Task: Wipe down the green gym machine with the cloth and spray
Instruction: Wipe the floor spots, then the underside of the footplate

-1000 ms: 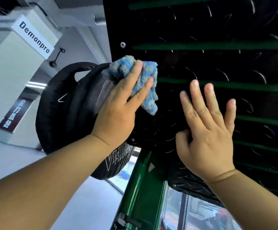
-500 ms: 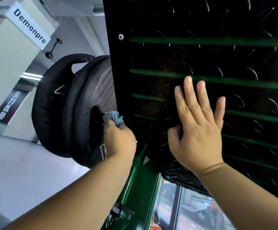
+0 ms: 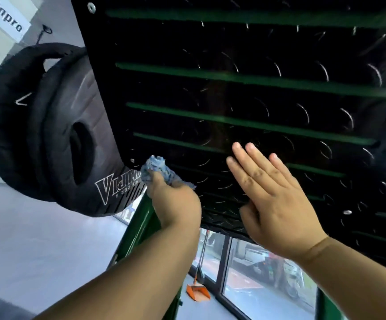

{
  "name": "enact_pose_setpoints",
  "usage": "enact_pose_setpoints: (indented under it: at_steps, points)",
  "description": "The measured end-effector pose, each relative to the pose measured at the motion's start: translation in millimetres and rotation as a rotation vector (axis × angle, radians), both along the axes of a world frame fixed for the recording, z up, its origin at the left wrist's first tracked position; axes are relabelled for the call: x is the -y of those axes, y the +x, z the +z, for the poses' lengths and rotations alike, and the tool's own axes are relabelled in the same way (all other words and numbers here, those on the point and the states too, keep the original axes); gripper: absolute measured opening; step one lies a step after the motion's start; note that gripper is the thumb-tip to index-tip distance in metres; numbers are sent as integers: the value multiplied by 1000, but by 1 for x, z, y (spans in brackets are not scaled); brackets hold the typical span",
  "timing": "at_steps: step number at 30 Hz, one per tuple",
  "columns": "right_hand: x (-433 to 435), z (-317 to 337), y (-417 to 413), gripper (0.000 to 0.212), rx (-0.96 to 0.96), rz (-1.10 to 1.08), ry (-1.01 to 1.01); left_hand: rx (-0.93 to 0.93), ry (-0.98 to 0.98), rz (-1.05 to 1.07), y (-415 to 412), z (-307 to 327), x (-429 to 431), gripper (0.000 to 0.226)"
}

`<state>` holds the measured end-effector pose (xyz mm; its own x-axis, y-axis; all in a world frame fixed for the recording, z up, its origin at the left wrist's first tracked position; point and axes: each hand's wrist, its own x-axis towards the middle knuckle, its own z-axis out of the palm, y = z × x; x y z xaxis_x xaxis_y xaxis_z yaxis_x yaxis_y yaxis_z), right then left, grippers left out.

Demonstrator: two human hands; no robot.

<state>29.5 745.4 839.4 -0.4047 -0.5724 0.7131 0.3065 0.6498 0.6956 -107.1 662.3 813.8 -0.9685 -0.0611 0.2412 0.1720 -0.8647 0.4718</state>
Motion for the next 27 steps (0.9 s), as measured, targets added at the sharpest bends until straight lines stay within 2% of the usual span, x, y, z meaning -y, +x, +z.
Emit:
enact_pose_setpoints:
  at_steps: [3,9,15,19,22,25,27]
  points:
    - [-16,-9,20,68,5,-23,-38,-132,-267,208,11,-1,-4,58]
    - [-31,-14,48,69,29,20,-111,-294,-468,422,50,-10,-31,60]
    - [-59,-30,99,61,49,64,-180,-537,-389,472,107,-35,-67,43]
    - [-64,-45,93,60,118,42,-272,-572,-337,340,117,-41,-57,44]
    - [-47,-51,66,63,141,113,-397,-580,-312,136,118,-43,-38,28]
    - [-28,-50,41,58,48,189,-422,-599,-334,21,111,-50,-18,16]
    - [-19,-43,33,45,-35,228,-350,-555,-344,64,93,-56,-6,17]
